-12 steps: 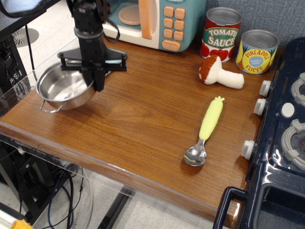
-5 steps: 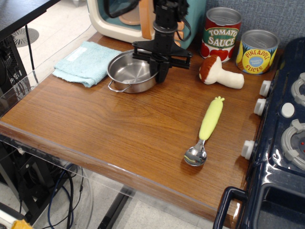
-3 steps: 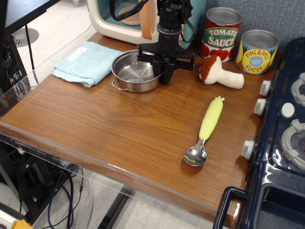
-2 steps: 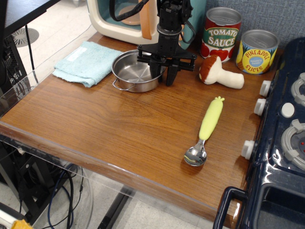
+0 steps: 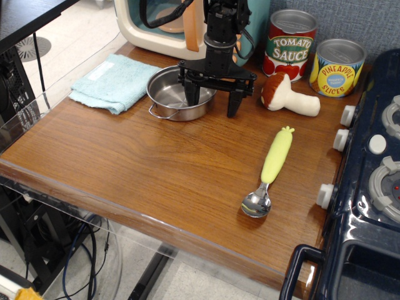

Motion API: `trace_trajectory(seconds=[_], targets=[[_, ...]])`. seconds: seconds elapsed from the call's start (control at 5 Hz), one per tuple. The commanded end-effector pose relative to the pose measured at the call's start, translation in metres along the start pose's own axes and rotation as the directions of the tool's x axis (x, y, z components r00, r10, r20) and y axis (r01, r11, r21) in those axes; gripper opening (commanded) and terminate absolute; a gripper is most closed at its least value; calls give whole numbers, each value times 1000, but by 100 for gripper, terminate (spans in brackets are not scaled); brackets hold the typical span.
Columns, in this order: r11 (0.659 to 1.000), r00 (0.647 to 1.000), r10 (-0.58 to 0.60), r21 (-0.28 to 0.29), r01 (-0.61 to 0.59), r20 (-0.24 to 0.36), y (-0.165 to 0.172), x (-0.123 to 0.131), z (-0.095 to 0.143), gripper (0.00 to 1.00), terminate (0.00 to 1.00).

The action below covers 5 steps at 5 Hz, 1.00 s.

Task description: Move the pot to the right of the blue towel, in front of the microwave.

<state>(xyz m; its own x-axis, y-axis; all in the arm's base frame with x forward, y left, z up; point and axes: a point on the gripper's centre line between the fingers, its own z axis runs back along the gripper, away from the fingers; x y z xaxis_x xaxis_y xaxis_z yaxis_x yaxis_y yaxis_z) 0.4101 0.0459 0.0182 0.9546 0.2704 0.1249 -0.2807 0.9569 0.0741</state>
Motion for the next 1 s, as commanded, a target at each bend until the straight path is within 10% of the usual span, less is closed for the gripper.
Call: trace_trajectory(seconds=[0.0,0.6,0.8], targets=[[998,985,13,-69,-1,171,11,1,74,100,0],[992,976,57,-126,-31,210,23,-8,80,100,0],[992,976,57,-126,-31,210,23,-8,80,100,100]])
